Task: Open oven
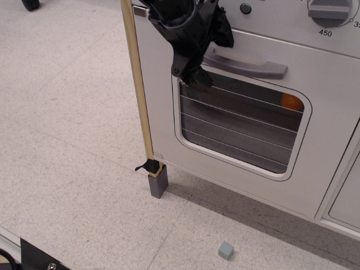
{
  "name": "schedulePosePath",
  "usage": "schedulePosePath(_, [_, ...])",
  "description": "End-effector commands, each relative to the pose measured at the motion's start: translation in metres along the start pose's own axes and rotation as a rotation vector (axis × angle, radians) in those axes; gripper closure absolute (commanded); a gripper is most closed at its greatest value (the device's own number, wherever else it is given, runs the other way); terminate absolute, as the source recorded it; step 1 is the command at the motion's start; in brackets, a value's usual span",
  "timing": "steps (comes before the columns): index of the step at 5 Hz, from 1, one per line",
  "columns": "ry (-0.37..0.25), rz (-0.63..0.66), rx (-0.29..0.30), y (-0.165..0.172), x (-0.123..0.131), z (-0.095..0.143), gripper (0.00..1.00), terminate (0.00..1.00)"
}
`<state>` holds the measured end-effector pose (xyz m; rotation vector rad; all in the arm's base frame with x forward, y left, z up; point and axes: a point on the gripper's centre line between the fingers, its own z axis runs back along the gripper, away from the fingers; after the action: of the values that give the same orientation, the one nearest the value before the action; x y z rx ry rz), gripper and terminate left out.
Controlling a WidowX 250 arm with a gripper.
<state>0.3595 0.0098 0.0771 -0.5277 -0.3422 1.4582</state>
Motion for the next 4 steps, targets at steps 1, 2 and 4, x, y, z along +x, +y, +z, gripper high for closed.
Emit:
schedulePosePath(1, [-0.002, 0.005, -0.004, -0.009, 0.013, 0.007, 0.00, 0.00])
schedulePosePath(2, [0.003, -0.002, 0.009, -0.003, 0.012, 0.005, 0.00, 0.00])
schedulePosePath(4, [0.012, -0.032, 0.034, 0.017, 0.013, 0.008, 0.00, 0.00])
